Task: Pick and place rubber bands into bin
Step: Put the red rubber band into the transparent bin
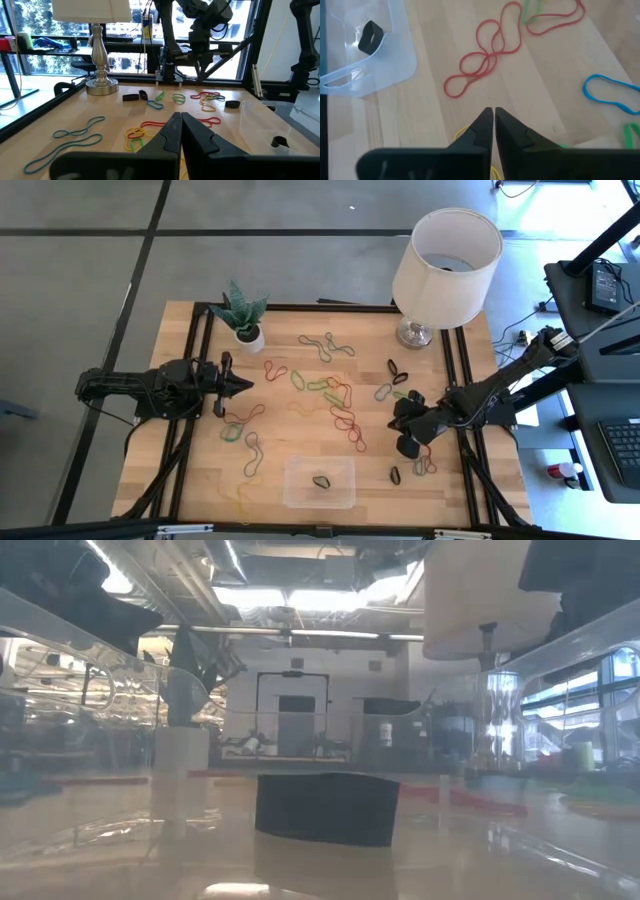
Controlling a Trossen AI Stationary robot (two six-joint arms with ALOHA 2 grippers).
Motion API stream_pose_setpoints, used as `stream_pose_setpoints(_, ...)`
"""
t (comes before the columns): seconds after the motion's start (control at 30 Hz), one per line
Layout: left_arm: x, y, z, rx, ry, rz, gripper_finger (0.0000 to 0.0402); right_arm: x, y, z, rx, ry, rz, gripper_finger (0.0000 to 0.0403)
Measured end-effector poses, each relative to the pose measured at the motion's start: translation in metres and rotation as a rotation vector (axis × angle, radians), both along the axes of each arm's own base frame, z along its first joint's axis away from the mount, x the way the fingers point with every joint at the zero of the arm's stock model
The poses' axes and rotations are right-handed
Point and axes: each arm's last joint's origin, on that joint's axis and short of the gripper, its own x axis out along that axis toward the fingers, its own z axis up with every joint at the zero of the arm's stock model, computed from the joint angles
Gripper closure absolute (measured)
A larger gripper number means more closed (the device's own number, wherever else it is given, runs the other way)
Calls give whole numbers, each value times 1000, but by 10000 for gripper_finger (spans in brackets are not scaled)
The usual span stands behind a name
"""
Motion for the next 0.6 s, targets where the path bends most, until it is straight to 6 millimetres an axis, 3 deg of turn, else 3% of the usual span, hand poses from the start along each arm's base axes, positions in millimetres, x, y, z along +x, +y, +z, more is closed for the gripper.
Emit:
stream_pose_setpoints(0.4, 0, 0, 0, -247, -9, -4, 398, 5, -9, 0, 76, -5, -149, 392)
stream_pose_setpoints(0.6, 0, 0, 0, -217, -10, 14, 398, 8, -16, 0, 67, -17, -208, 393)
